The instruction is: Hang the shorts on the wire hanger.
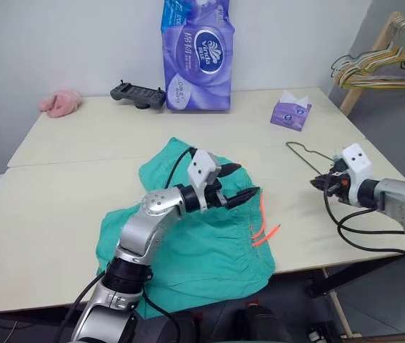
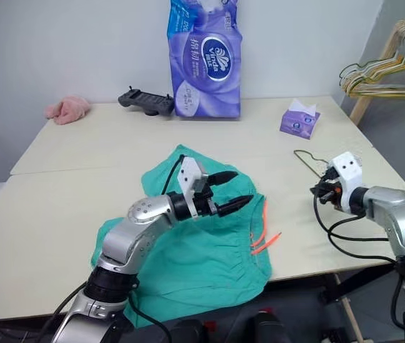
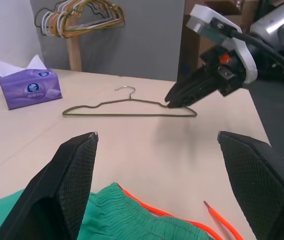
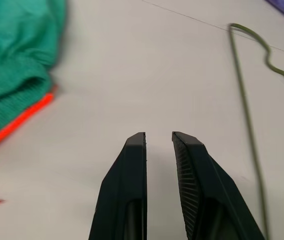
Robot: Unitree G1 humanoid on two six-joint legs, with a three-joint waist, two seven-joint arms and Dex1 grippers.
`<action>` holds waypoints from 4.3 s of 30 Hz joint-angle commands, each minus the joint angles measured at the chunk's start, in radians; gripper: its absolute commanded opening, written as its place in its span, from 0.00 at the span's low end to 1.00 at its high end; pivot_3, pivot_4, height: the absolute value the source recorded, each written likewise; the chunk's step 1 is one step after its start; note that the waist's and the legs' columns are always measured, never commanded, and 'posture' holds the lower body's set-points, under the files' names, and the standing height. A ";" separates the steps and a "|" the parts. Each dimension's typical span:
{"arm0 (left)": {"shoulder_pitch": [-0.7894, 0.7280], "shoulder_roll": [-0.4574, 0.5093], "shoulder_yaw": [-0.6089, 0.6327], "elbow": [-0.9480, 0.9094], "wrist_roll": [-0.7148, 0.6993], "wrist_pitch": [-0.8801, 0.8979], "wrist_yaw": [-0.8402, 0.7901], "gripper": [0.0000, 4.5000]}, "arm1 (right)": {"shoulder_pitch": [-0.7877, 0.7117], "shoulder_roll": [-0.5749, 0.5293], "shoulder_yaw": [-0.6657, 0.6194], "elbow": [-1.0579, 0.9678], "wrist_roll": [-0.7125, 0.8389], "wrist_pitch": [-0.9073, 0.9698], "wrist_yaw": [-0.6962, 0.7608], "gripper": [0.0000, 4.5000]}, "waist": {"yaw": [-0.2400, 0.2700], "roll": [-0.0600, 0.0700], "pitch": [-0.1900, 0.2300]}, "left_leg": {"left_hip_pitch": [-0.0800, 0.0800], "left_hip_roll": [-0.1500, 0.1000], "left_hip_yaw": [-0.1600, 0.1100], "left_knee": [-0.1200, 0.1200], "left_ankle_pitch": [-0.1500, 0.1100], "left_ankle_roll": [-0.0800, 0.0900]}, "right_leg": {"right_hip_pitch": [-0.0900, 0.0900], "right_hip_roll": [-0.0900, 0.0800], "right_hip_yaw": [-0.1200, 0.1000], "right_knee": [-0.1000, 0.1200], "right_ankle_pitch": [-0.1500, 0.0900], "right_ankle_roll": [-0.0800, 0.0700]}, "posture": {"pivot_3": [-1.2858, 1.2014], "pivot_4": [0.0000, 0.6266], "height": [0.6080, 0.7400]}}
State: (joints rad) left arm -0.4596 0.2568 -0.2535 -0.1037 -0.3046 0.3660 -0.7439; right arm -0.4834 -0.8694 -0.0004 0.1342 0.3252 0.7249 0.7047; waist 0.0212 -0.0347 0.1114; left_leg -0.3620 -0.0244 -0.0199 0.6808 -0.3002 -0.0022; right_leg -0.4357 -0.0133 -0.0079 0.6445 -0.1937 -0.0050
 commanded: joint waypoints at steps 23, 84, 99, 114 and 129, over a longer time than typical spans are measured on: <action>-0.112 -0.109 -0.038 0.122 0.093 -0.122 -0.029 0.91 | -0.449 0.033 0.111 1.083 -0.415 -0.613 0.168 0.69 | -0.017 0.007 -0.004 | 0.001 0.002 0.005 -0.001 0.000 0.000 | 0.001 0.003 0.006 0.000 0.000 0.000 | 0.53 0.12 1.00; -0.073 -0.069 -0.035 0.018 0.082 -0.052 -0.041 0.91 | -0.431 0.130 -0.085 1.189 -0.428 -0.499 -0.080 0.00 | -0.022 0.015 -0.009 | 0.019 0.002 0.019 -0.004 -0.005 0.008 | 0.015 0.009 0.022 -0.001 -0.003 0.004 | 0.55 0.10 1.00; -0.132 -0.024 0.112 0.084 0.038 -0.028 0.019 0.91 | -0.423 -0.021 0.005 1.028 -0.550 -0.952 -0.274 0.00 | -0.024 0.019 -0.011 | 0.018 0.002 0.021 -0.004 -0.005 0.008 | 0.012 0.009 0.024 -0.001 -0.003 0.005 | 0.52 0.03 1.00; -0.429 0.059 0.244 0.546 0.041 -0.211 -0.060 0.91 | -0.277 -0.147 0.082 0.746 -0.690 -1.469 -0.436 0.00 | -0.045 0.019 -0.012 | 0.017 0.001 0.023 -0.003 -0.005 0.008 | 0.012 0.009 0.025 -0.002 -0.003 0.006 | 0.51 0.02 1.00; -0.390 0.079 0.179 0.480 0.000 -0.075 -0.278 1.00 | -0.232 -0.107 0.077 0.406 -0.659 -1.564 -0.372 0.00 | -0.055 0.019 -0.012 | 0.017 0.001 0.022 -0.003 -0.006 0.009 | 0.012 0.008 0.025 -0.002 -0.003 0.007 | 0.50 0.03 1.00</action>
State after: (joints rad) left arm -0.8279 0.3208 -0.0771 0.4012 -0.3104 0.3002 -1.0160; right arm -0.7068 -0.9729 0.0995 0.5863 -0.3640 -0.8345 0.3280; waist -0.0334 -0.0158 0.0997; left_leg -0.3445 -0.0232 0.0024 0.6776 -0.3064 0.0064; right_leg -0.4233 -0.0049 0.0175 0.6426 -0.1966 0.0016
